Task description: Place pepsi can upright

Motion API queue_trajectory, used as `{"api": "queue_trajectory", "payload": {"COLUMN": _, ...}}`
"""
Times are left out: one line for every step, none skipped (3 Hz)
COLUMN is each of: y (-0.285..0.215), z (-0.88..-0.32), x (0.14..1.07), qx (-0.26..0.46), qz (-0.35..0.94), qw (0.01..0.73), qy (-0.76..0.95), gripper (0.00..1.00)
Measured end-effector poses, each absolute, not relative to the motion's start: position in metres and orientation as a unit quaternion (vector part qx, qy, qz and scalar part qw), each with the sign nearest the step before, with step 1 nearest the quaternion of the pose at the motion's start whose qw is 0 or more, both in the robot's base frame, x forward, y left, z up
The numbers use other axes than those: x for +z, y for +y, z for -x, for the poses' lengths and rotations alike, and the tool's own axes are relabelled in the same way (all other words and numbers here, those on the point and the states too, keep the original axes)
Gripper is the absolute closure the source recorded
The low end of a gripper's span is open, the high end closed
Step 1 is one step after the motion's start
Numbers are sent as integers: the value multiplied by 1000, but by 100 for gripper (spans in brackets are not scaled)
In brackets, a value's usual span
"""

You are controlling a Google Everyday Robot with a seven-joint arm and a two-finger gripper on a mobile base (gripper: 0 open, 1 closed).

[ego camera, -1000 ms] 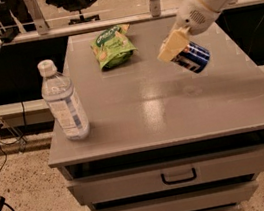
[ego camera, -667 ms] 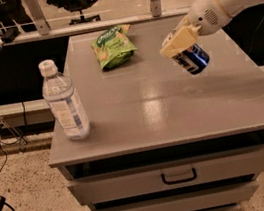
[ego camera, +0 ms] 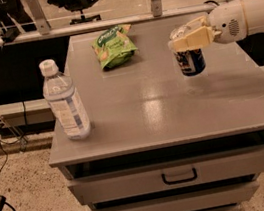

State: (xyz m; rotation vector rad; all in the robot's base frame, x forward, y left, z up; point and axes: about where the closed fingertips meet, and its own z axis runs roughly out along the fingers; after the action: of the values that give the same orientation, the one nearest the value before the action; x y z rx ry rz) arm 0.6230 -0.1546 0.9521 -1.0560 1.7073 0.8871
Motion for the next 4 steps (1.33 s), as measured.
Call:
{"api": "queue_trajectory", "payload": {"y": -158, "z": -617, "x": 958, "qx": 367, "qz": 427, "qw": 507, "qy": 652, "gripper": 100}}
{"api": "queue_trajectory", "payload": {"y": -155, "z": -617, "x": 960, "qx": 365, "qz": 434, "qw": 512, "qy": 645, "gripper": 100}}
{"api": "queue_trajectory", "payload": {"y": -155, "z": -617, "x": 960, "qx": 366, "qz": 434, "qw": 511, "qy": 645, "gripper": 100}}
{"api": "queue_trajectory", "payload": {"y": -151, "z": -616, "x": 958, "qx": 410, "qz": 391, "qw": 534, "qy": 627, "gripper": 100}}
